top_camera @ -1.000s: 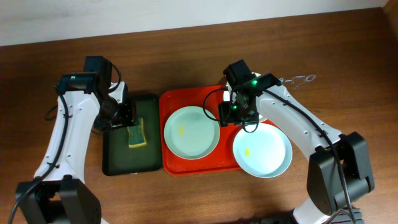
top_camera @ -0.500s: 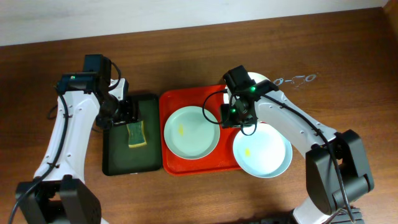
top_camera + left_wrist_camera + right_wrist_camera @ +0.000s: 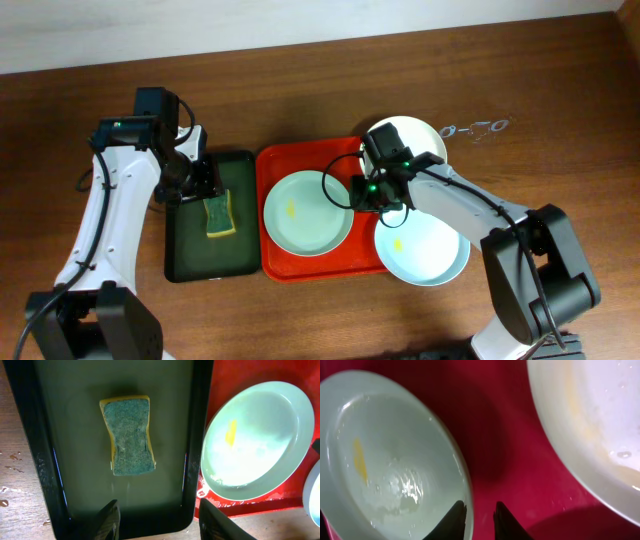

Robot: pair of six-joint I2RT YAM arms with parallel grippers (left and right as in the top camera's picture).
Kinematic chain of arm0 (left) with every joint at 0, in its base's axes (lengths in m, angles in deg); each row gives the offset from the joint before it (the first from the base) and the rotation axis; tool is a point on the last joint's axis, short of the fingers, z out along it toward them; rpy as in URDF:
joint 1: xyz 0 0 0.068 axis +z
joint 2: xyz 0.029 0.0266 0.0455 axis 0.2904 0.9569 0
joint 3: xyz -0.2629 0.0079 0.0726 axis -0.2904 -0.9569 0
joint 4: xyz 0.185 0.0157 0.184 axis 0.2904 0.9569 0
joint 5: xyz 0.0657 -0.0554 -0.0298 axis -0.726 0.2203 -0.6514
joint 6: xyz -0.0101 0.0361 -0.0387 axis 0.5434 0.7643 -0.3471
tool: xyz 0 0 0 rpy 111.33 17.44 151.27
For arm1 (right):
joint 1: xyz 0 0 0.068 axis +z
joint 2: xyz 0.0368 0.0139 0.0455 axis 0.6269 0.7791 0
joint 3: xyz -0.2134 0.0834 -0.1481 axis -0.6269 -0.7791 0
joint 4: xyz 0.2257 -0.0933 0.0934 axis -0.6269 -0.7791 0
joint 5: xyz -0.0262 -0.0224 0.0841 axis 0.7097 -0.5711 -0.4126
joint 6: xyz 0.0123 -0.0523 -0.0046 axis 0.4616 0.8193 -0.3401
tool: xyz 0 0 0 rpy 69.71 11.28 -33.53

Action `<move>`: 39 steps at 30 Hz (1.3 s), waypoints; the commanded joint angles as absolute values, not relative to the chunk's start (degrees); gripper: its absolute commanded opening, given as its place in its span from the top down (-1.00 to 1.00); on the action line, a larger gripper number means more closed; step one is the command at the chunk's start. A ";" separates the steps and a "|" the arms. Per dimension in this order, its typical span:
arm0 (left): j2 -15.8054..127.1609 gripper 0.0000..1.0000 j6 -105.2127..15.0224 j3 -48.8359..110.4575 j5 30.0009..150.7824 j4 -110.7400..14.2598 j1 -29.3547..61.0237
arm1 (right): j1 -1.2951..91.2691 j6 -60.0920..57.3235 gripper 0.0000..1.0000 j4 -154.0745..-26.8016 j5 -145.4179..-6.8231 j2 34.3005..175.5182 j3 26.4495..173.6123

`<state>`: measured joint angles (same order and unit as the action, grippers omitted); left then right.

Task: Clean dirty plates on tray and stack at the side
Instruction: 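Move right gripper to the pale green plate rim and grasp it, then lower left gripper onto the yellow-green sponge and grasp it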

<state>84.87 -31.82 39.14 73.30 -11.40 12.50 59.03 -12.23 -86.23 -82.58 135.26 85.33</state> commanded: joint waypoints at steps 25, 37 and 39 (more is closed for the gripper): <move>85.41 0.09 -32.65 38.59 71.53 -11.95 12.52 | 61.37 -23.13 0.92 -82.10 -79.65 135.78 81.42; 92.76 0.03 -38.26 31.23 60.36 -18.42 8.61 | 61.37 -23.11 0.92 -82.27 -79.61 135.78 81.42; 93.22 0.03 -38.68 31.20 60.36 -20.45 7.74 | 61.37 -23.11 0.92 -82.27 -79.61 135.78 81.42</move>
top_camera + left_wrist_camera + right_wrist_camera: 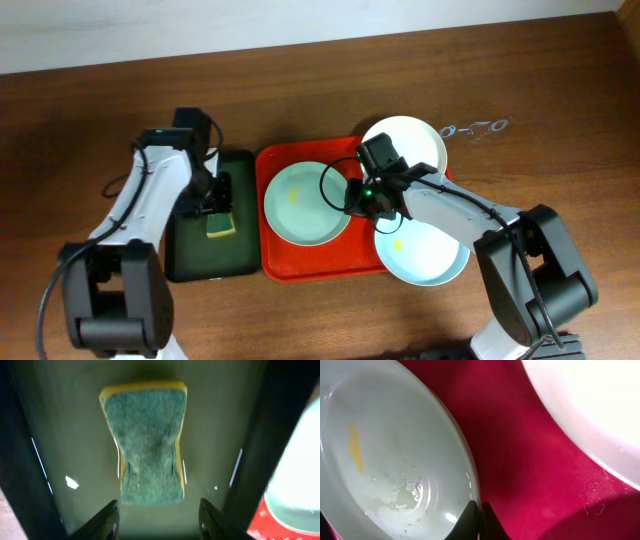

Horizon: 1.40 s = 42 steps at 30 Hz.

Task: Clean dirty plates on tray and stack at the side
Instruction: 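Lower left gripper onto the yellow-green sponge and grasp it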

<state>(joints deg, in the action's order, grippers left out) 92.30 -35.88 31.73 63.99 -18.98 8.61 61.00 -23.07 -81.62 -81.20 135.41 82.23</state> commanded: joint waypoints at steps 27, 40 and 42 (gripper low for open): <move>94.83 0.55 -38.79 23.18 58.44 -33.15 7.67 | 61.37 -23.09 0.92 -82.27 -79.61 135.78 81.42; 80.23 1.00 -34.90 23.47 60.84 -32.82 7.65 | 61.26 -22.04 0.92 -90.80 -79.83 135.30 85.77; 76.78 1.00 -34.90 23.47 60.82 -31.31 7.65 | 61.26 -22.06 0.92 -92.90 -79.87 135.30 85.77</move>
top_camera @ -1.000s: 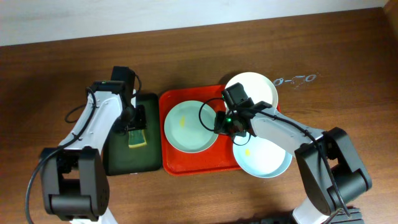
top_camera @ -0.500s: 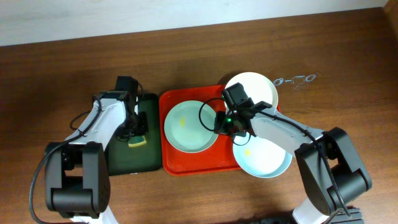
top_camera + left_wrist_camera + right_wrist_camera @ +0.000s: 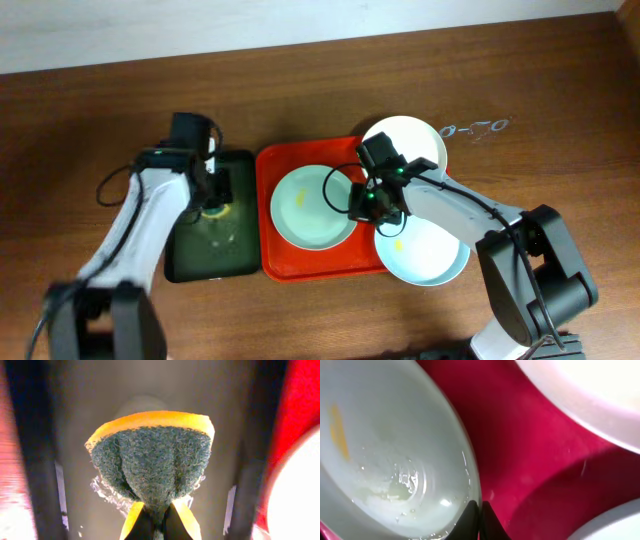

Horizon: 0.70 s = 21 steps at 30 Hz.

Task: Clean dirty plates on tray and stack at the side
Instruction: 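Lower left gripper onto the yellow-green sponge and grasp it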

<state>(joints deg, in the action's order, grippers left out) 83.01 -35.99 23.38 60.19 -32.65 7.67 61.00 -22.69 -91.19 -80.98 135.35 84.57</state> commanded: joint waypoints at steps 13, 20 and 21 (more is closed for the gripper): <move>75.84 1.00 -34.92 23.34 60.86 -29.06 7.65 | 61.26 -16.42 0.49 -86.95 -79.98 135.45 85.70; 75.84 1.00 -34.90 23.34 60.86 -29.87 7.65 | 61.33 -16.44 0.76 -85.38 -74.89 135.78 85.20; 75.84 1.00 -34.92 23.34 60.86 -29.93 7.65 | 61.33 -16.44 0.76 -85.29 -74.89 135.78 85.20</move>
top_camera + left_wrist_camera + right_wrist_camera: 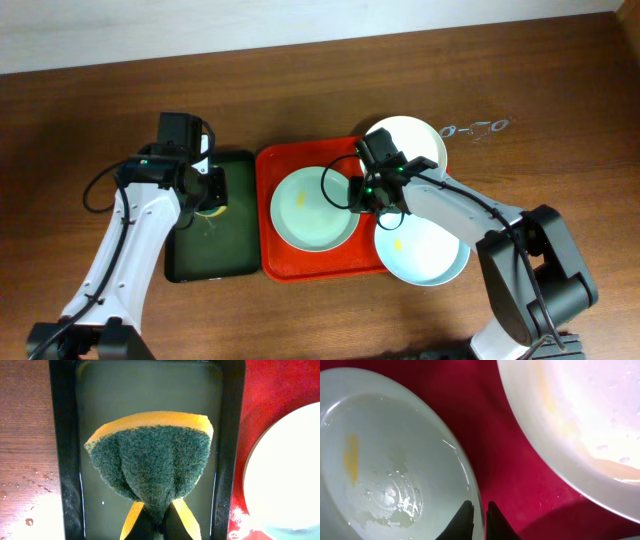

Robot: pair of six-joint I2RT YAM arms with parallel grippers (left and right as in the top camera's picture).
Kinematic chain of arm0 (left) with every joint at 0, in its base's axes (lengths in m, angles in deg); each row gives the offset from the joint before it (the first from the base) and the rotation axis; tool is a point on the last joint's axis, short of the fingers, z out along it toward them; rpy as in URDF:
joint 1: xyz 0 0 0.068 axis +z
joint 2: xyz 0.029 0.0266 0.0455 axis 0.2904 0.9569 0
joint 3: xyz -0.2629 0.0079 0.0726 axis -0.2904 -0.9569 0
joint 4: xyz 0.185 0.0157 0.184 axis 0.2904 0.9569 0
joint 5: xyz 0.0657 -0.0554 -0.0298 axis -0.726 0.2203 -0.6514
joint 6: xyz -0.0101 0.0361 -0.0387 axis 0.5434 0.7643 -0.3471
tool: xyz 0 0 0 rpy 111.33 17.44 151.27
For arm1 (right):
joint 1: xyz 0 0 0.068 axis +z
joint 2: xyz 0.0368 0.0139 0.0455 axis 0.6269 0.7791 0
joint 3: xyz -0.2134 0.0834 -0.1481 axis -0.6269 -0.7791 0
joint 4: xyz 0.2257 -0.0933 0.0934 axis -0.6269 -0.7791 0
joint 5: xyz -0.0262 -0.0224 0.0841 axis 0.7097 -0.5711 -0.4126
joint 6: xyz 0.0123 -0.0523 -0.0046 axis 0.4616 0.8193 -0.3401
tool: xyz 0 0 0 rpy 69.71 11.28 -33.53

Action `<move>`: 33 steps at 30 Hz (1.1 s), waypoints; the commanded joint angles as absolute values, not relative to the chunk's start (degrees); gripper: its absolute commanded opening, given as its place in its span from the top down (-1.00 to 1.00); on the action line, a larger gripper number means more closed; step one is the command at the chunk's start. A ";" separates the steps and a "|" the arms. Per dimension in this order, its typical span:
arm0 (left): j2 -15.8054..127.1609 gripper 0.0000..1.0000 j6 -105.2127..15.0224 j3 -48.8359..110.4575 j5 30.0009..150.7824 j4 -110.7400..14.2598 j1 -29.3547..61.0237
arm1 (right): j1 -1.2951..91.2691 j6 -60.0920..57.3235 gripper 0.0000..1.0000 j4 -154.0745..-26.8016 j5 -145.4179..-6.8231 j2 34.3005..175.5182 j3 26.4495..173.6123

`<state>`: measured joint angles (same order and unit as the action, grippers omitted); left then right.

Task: Clean dirty plates on tray and stack at the side
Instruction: 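Lower left gripper onto the yellow-green sponge and grasp it, then scrub the pale green plate with the sponge in the left gripper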

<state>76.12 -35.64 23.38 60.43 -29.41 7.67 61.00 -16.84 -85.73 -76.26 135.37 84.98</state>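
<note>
My left gripper [154, 525] is shut on a yellow sponge with a green scouring face [150, 455], held pinched and bulging above the black tray [64, 460]. In the overhead view that gripper [207, 193] hangs over the black tray's top end. A pale green plate [312, 207] with a yellow smear [351, 460] lies on the red tray [275, 260]. My right gripper [480, 512] sits at this plate's right rim, its jaws a little apart and astride the rim.
A white plate [405, 140] rests on the red tray's far right corner. A second pale plate [430, 255] with a yellow spot overhangs the tray's right side. The black tray [205, 262] holds a film of water. Water drops [475, 128] lie on the table's right.
My right gripper's fingers, pressed together on the green plate's rim before, now stand slightly apart around it. The left gripper still holds the sponge, higher above the black tray.
First the sponge lay flat in the black tray with my left gripper open above it, and the right gripper open at the plate's rim. Then the right shut on the rim while the left was low over the sponge. Later the left held the sponge; now the right has loosened.
</note>
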 commanded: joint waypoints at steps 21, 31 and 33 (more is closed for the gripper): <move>75.84 1.00 -34.90 23.29 60.84 -31.44 7.65 | 61.37 -16.42 0.85 -83.85 -74.86 135.78 83.52; 76.06 1.00 -36.47 25.63 59.31 -30.53 7.67 | 61.37 -19.74 0.92 -83.43 -77.73 135.78 82.82; 76.45 1.00 -36.45 27.73 59.31 -29.32 7.67 | 61.37 -21.10 0.92 -84.46 -77.95 135.78 82.82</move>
